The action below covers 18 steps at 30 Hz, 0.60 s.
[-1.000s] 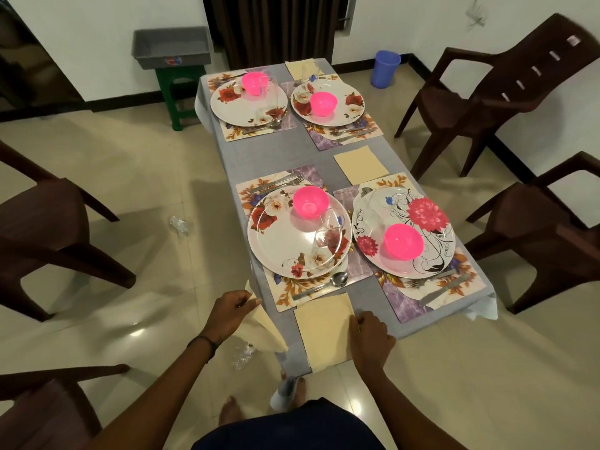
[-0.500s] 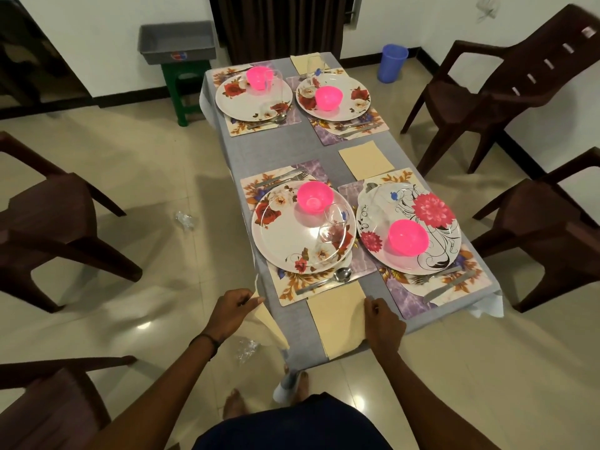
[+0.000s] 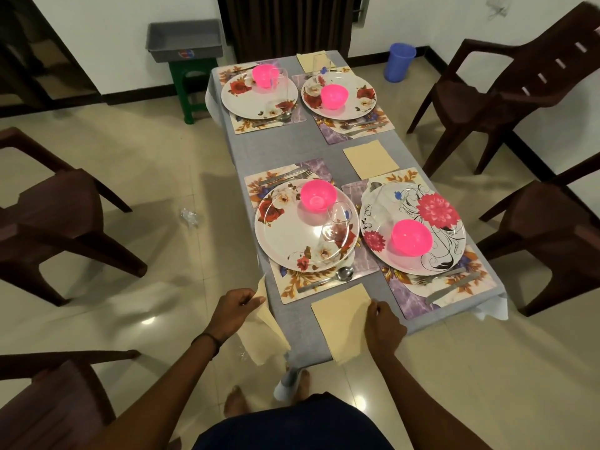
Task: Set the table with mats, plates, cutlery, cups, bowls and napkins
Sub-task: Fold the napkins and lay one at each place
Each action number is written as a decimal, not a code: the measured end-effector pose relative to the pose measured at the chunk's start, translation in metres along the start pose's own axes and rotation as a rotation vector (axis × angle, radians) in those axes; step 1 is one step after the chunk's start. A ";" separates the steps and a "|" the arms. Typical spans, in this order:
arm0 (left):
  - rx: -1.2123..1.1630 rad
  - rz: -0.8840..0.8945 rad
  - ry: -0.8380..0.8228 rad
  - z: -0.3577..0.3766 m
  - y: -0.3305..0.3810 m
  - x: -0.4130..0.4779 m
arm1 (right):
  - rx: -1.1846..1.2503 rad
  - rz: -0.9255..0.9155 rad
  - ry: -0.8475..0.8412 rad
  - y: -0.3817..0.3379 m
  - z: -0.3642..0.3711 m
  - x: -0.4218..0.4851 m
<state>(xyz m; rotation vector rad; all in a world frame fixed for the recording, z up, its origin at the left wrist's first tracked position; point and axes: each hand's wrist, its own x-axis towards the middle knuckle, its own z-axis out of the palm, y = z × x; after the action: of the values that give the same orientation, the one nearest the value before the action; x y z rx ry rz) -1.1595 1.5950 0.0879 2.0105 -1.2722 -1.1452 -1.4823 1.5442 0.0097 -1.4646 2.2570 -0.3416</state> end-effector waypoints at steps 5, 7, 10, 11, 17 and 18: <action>-0.014 0.020 0.030 -0.002 0.005 -0.004 | 0.018 0.100 0.092 -0.005 0.006 -0.013; -0.020 0.014 0.027 -0.003 0.003 -0.003 | -0.016 0.067 0.060 -0.009 0.008 -0.014; -0.017 0.017 0.020 -0.005 0.001 -0.002 | -0.057 0.003 0.029 -0.012 0.007 -0.011; -0.016 0.019 0.020 -0.005 0.002 -0.002 | -0.055 -0.006 0.035 -0.013 0.006 -0.009; -0.001 0.024 0.023 -0.003 0.003 -0.001 | -0.037 0.089 0.057 -0.022 0.005 -0.004; -0.002 0.020 0.017 -0.002 0.002 -0.001 | -0.034 0.100 0.056 -0.025 0.007 -0.006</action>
<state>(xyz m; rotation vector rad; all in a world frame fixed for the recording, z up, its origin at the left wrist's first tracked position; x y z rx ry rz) -1.1592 1.5952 0.0913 1.9975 -1.2787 -1.1177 -1.4569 1.5395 0.0155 -1.3681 2.3818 -0.3185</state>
